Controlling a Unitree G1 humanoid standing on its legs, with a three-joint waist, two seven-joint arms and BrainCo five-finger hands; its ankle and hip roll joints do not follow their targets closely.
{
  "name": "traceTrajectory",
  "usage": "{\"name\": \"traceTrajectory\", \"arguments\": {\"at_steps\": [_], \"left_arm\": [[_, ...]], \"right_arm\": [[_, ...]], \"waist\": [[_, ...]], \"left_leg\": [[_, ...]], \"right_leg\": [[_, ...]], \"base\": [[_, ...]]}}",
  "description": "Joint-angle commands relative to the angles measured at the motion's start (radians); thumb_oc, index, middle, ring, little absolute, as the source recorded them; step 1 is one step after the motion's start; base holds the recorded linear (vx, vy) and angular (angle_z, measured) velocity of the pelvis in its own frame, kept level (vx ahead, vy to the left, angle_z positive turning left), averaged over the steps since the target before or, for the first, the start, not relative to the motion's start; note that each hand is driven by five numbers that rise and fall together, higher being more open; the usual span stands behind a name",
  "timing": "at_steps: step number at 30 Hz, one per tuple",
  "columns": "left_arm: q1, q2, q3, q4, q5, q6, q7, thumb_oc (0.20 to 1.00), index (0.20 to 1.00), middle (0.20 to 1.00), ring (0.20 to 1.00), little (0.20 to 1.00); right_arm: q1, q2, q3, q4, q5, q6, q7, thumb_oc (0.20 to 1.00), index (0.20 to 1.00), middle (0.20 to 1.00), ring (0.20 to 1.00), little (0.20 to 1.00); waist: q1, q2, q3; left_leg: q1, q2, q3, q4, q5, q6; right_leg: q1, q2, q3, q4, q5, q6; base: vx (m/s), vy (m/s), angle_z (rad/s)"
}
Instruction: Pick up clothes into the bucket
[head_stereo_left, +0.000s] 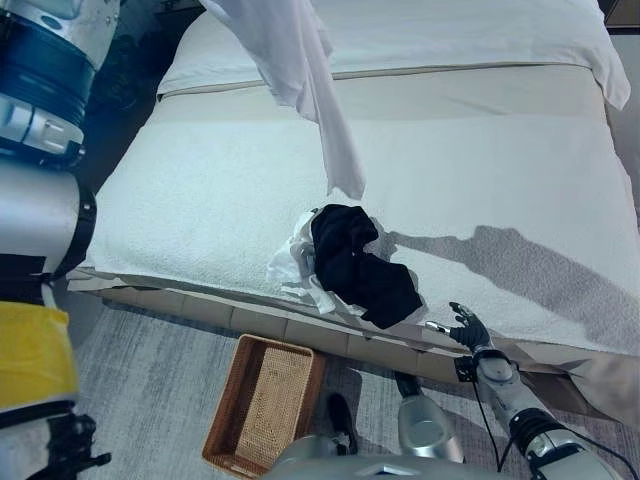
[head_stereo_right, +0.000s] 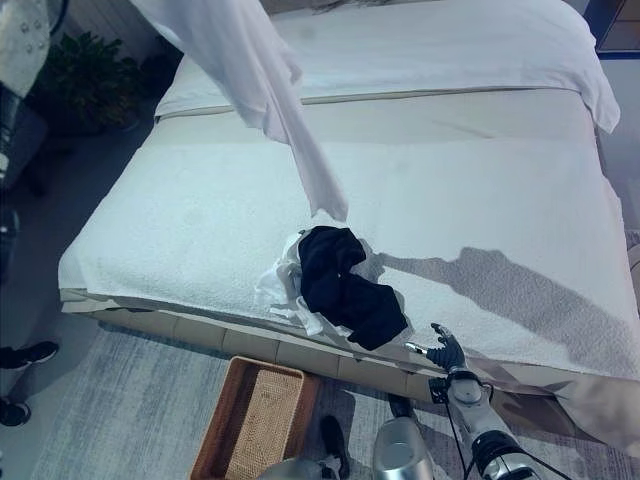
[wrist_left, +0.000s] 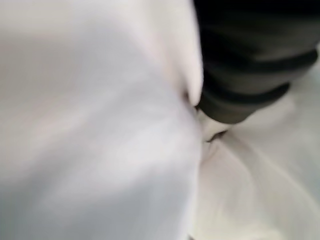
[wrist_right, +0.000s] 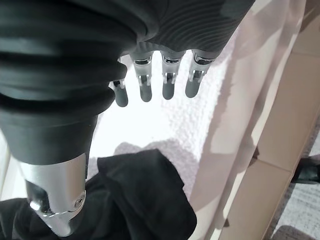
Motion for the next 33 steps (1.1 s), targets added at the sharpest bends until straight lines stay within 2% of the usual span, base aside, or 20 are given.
{"name": "traceTrajectory", "arguments": {"at_steps": [1,8,9,11,12,13,16,17,18,19,20,21,22,23,24,28,29,30,33], "left_arm": [[-0.112,0.121,0.075,0.100,-0.051,-0.038,0.048,0.200,0.200,0.200,0.200,0.200],[-0.015,0.202,0.097,-0.006,-0.083,-0.054,-0.011,0.200,0.200,0.200,0.200,0.200],[0.047,0.253,0.108,-0.070,-0.050,-0.058,-0.023,0.200,0.200,0.200,0.200,0.200],[0.155,0.273,0.163,-0.154,-0.074,-0.076,-0.056,0.200,0.200,0.200,0.200,0.200],[0.221,0.301,0.187,-0.195,-0.042,-0.075,-0.057,0.200,0.200,0.200,0.200,0.200],[0.236,0.303,0.200,-0.204,-0.036,-0.074,-0.053,0.200,0.200,0.200,0.200,0.200],[0.527,0.353,0.377,-0.431,-0.032,-0.110,-0.072,0.200,0.200,0.200,0.200,0.200],[0.552,0.353,0.400,-0.442,-0.028,-0.108,-0.070,0.200,0.200,0.200,0.200,0.200],[0.705,0.374,0.497,-0.528,-0.006,-0.117,-0.080,0.200,0.200,0.200,0.200,0.200],[0.801,0.377,0.573,-0.578,0.001,-0.118,-0.081,0.200,0.200,0.200,0.200,0.200],[0.860,0.374,0.610,-0.602,-0.004,-0.121,-0.089,0.200,0.200,0.200,0.200,0.200],[0.884,0.373,0.632,-0.611,-0.003,-0.120,-0.089,0.200,0.200,0.200,0.200,0.200],[0.994,0.368,0.707,-0.667,0.010,-0.119,-0.096,0.200,0.200,0.200,0.200,0.200],[1.010,0.367,0.721,-0.673,0.012,-0.118,-0.096,0.200,0.200,0.200,0.200,0.200],[1.133,0.337,0.799,-0.731,0.003,-0.118,-0.124,0.200,0.200,0.200,0.200,0.200],[1.310,0.283,0.908,-0.804,0.000,-0.107,-0.162,0.200,0.200,0.200,0.200,0.200],[1.400,0.252,0.956,-0.838,0.011,-0.094,-0.187,0.200,0.200,0.200,0.200,0.200],[1.411,0.249,0.967,-0.844,0.011,-0.093,-0.187,0.200,0.200,0.200,0.200,0.200],[1.563,0.108,1.017,-0.873,0.012,-0.069,-0.242,0.200,0.200,0.200,0.200,0.200]], "right_arm": [[0.038,-0.005,0.002,0.010,0.008,-0.012,-0.012,1.000,1.000,1.000,1.000,1.000],[0.067,-0.003,-0.008,0.038,-0.004,-0.003,-0.002,1.000,1.000,1.000,1.000,1.000],[0.075,-0.001,-0.018,0.045,-0.011,-0.006,0.000,1.000,1.000,1.000,1.000,1.000],[0.075,0.012,-0.024,0.046,-0.018,-0.004,0.005,1.000,1.000,1.000,1.000,1.000],[0.073,0.009,-0.022,0.045,-0.029,-0.002,0.004,1.000,1.000,1.000,1.000,1.000],[0.073,0.007,-0.020,0.045,-0.029,-0.002,0.004,1.000,1.000,1.000,1.000,1.000],[0.075,0.018,-0.045,0.037,-0.041,-0.003,0.005,1.000,1.000,1.000,1.000,1.000],[0.077,0.013,-0.042,0.037,-0.041,-0.003,0.005,1.000,1.000,1.000,1.000,1.000],[0.081,0.022,-0.061,0.039,-0.044,-0.003,0.001,1.000,1.000,1.000,1.000,1.000],[0.084,0.016,-0.061,0.039,-0.044,-0.005,0.001,1.000,1.000,1.000,1.000,1.000],[0.088,0.023,-0.072,0.042,-0.045,-0.005,0.000,1.000,1.000,1.000,1.000,1.000],[0.088,0.019,-0.068,0.042,-0.046,-0.005,0.000,1.000,1.000,1.000,1.000,1.000],[0.090,0.027,-0.074,0.059,-0.049,-0.004,-0.002,1.000,1.000,1.000,1.000,1.000],[0.090,0.025,-0.071,0.059,-0.050,-0.004,-0.002,1.000,1.000,1.000,1.000,1.000],[0.099,0.037,-0.080,0.067,-0.057,-0.004,0.001,1.000,1.000,1.000,1.000,1.000],[0.105,0.044,-0.075,0.083,-0.068,-0.002,0.000,1.000,1.000,1.000,1.000,1.000],[0.110,0.050,-0.081,0.082,-0.079,-0.002,0.000,1.000,1.000,1.000,1.000,1.000],[0.110,0.048,-0.078,0.082,-0.079,-0.002,0.000,1.000,1.000,1.000,1.000,1.000],[0.110,0.054,-0.082,0.090,-0.098,-0.002,0.003,1.000,1.000,1.000,1.000,1.000]], "waist": [[0.028,-0.055,-0.093],[0.061,-0.067,-0.115],[0.077,-0.077,-0.117],[0.094,-0.095,-0.113],[0.105,-0.100,-0.111],[0.103,-0.097,-0.112],[0.142,-0.135,-0.101],[0.139,-0.130,-0.102],[0.163,-0.154,-0.096],[0.164,-0.153,-0.096],[0.177,-0.166,-0.092],[0.173,-0.162,-0.093],[0.188,-0.175,-0.087],[0.184,-0.173,-0.088],[0.205,-0.190,-0.076],[0.215,-0.201,-0.056],[0.232,-0.212,-0.035],[0.228,-0.210,-0.036],[0.248,-0.227,0.012]], "left_leg": [[0.003,0.000,-0.043,0.099,-0.104,-0.024],[0.029,0.005,-0.070,0.092,-0.104,-0.029],[0.032,0.006,-0.081,0.093,-0.102,-0.032],[0.030,0.009,-0.089,0.094,-0.100,-0.035],[0.028,0.010,-0.095,0.095,-0.097,-0.036],[0.028,0.010,-0.095,0.096,-0.097,-0.036],[0.013,0.013,-0.120,0.099,-0.090,-0.038],[0.013,0.013,-0.120,0.099,-0.090,-0.038],[0.005,0.015,-0.133,0.101,-0.088,-0.039],[0.003,0.016,-0.138,0.102,-0.088,-0.039],[0.000,0.017,-0.145,0.104,-0.089,-0.039],[0.000,0.017,-0.145,0.104,-0.089,-0.039],[-0.005,0.017,-0.155,0.109,-0.090,-0.039],[-0.006,0.017,-0.155,0.110,-0.090,-0.039],[-0.015,0.017,-0.168,0.119,-0.090,-0.040],[-0.037,0.014,-0.188,0.137,-0.092,-0.040],[-0.055,0.012,-0.201,0.151,-0.091,-0.040],[-0.057,0.012,-0.201,0.154,-0.092,-0.040],[-0.099,0.008,-0.226,0.189,-0.091,-0.040]], "right_leg": [[0.078,-0.092,-0.025,0.045,-0.102,0.088],[0.131,-0.087,-0.055,0.025,-0.113,0.083],[0.145,-0.087,-0.067,0.019,-0.115,0.081],[0.154,-0.083,-0.080,0.013,-0.116,0.078],[0.156,-0.081,-0.086,0.008,-0.115,0.074],[0.158,-0.081,-0.087,0.008,-0.115,0.074],[0.156,-0.072,-0.108,0.002,-0.114,0.066],[0.156,-0.072,-0.108,0.003,-0.114,0.066],[0.157,-0.067,-0.118,0.003,-0.114,0.062],[0.158,-0.067,-0.121,0.003,-0.115,0.062],[0.158,-0.065,-0.126,0.003,-0.114,0.061],[0.158,-0.065,-0.126,0.003,-0.115,0.061],[0.158,-0.062,-0.131,0.005,-0.115,0.058],[0.158,-0.063,-0.131,0.005,-0.115,0.058],[0.156,-0.059,-0.140,0.011,-0.117,0.054],[0.143,-0.059,-0.150,0.024,-0.120,0.050],[0.132,-0.058,-0.157,0.034,-0.121,0.046],[0.131,-0.058,-0.158,0.035,-0.122,0.046],[0.103,-0.059,-0.170,0.060,-0.126,0.040]], "base": [[0.08,-0.036,0.03],[0.04,-0.037,0.14],[-0.01,-0.034,0.17],[-0.03,-0.040,0.24],[-0.03,-0.029,0.27],[-0.04,-0.036,0.22],[-0.05,-0.043,0.17],[-0.03,-0.038,0.12],[-0.03,-0.026,0.22],[-0.04,-0.040,0.28],[-0.02,-0.016,0.26],[-0.02,-0.028,0.19],[-0.01,-0.014,0.15],[-0.04,-0.026,0.13],[-0.04,-0.013,0.10],[-0.06,-0.017,0.18],[-0.06,-0.010,0.20],[-0.08,-0.012,0.18],[-0.09,-0.008,0.24]]}}
